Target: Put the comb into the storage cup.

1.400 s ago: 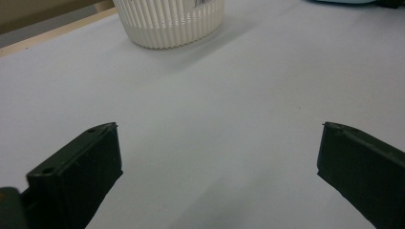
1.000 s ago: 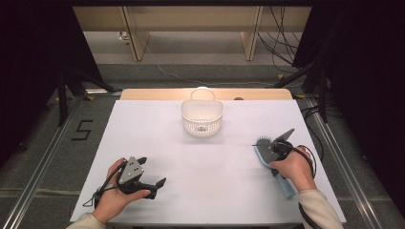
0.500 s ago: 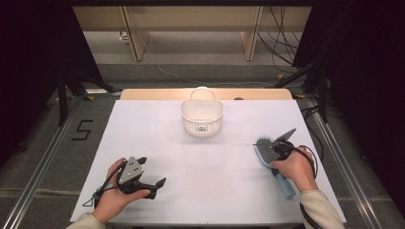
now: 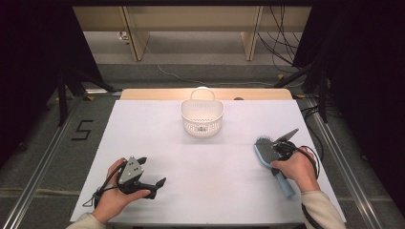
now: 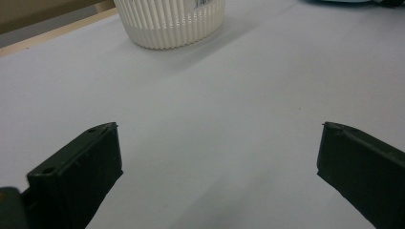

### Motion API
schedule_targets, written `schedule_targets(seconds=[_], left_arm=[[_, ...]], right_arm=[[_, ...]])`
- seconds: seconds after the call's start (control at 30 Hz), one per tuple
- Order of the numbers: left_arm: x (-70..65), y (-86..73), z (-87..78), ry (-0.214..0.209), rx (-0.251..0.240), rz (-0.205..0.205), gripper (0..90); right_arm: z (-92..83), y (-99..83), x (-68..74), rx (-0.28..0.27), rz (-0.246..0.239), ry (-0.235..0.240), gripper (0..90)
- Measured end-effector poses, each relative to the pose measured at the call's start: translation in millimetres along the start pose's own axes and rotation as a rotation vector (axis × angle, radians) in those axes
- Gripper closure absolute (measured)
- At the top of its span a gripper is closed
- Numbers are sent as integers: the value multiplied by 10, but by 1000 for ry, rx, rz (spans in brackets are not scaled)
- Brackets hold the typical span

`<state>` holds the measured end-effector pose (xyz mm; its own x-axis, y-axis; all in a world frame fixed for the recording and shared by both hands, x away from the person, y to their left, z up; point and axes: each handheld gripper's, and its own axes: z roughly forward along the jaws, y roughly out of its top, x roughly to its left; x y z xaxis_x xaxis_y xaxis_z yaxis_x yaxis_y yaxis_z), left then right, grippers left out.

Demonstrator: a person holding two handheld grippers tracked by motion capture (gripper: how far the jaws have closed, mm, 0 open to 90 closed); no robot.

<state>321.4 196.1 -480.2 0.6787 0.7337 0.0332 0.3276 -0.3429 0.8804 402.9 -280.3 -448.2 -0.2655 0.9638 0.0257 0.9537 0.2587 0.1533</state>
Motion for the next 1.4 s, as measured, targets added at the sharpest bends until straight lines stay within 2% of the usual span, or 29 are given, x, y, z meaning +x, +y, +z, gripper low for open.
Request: schedule_targets(seconds=[0.3,0.47,0.6,0.83,0.97,1.17,1.4], left_arm=[[2,0,-2,2,0,0,7],[4,0,-4,1,-1,-1,7],[5,1,-5,2,-1,2,7],[3,1,-5,1,-2,0,7],[2,2,-6,2,-2,0,7],[4,1,-6,2,-2,1,7],[4,2,-8,3,-3,1,7]], right_arm=[[-109,-17,-17,-96,-10,-3,706],[-139,-24,-16,-146,-12,15,706],[-147,-32,-24,-167,-23,35,706],[-179,-35,-11,-227,-42,43,706],[-195,-39,3,-242,-43,47,706],[-215,-41,22,-272,-50,43,706],[-238,-41,27,-331,-62,40,705]])
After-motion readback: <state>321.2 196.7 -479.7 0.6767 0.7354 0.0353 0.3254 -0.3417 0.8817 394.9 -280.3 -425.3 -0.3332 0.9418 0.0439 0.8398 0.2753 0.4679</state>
